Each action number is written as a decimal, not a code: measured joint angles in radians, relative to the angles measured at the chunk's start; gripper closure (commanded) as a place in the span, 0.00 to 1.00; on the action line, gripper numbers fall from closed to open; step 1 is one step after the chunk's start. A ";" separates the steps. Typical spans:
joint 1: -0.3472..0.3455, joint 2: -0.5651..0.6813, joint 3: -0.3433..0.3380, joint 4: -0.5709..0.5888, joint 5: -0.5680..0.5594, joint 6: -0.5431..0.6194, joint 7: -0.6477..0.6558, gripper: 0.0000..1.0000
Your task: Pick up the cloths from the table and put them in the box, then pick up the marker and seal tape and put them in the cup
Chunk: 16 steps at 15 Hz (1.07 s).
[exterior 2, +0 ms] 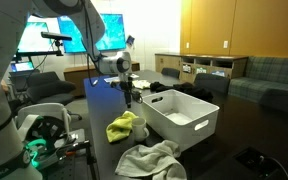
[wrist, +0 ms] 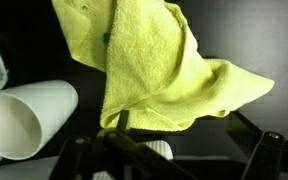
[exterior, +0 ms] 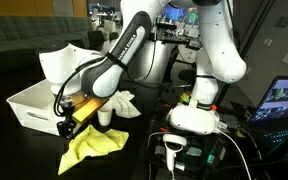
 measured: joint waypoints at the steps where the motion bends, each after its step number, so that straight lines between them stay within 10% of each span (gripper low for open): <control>1: 0.000 0.008 0.000 0.000 0.000 0.031 -0.012 0.00; 16: 0.003 0.115 -0.003 0.001 0.008 0.135 -0.154 0.00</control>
